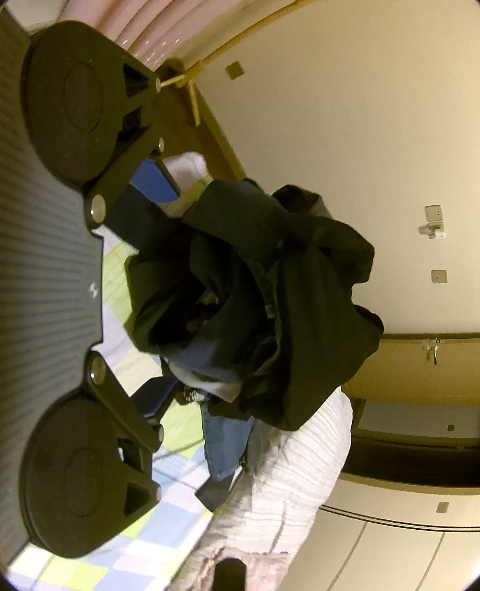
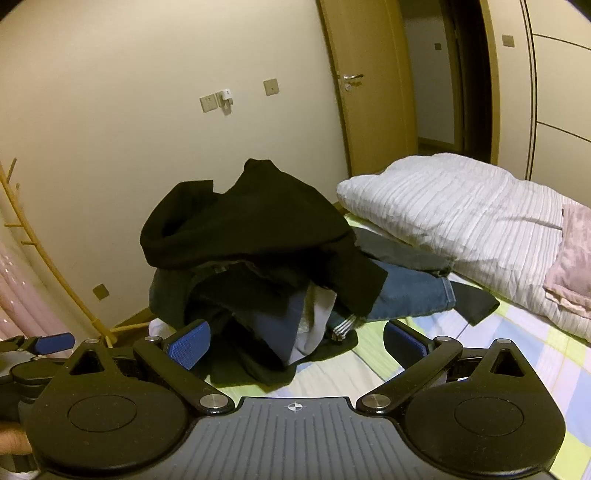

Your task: Fold clothes

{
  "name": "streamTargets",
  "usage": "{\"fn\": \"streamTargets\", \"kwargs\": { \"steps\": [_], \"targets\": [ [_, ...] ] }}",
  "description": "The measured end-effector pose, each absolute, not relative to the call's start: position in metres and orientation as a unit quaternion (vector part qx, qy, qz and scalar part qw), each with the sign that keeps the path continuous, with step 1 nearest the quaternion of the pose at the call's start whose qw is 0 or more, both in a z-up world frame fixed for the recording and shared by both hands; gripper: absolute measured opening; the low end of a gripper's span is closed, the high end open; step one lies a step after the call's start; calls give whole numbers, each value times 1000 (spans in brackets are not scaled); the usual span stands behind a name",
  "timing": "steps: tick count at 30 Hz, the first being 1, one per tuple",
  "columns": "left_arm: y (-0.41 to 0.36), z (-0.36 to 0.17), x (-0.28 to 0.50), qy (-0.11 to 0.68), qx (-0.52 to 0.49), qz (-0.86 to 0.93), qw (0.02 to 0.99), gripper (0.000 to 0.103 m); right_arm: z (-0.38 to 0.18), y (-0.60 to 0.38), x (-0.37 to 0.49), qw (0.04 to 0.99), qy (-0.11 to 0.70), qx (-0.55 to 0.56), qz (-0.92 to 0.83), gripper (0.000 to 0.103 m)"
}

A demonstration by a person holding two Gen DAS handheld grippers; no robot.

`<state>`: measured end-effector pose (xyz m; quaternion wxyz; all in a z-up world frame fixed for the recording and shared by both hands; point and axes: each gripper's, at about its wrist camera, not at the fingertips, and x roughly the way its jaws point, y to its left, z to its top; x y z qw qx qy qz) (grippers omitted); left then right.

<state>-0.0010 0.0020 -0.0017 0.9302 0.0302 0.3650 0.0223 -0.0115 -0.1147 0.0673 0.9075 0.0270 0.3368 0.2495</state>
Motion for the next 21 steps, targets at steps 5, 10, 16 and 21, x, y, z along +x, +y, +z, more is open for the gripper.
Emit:
{"fn": "streamTargets", "kwargs": {
  "steps": [5,10,16,21],
  "targets": [
    [7,-6,-3,376,10,17,926,99,68,-113,-14,910,330,18,251,102],
    [9,-14,-7,385,-3,12,923,99,68,-112,-18,913,324,5,248,102],
    [11,-16,-11,386,3,18,922,99,63,-111,-10,897,346,33,272,102],
    [13,-14,-12,382,8,21,924,99,65,-107,-12,893,353,24,278,102]
  ]
}}
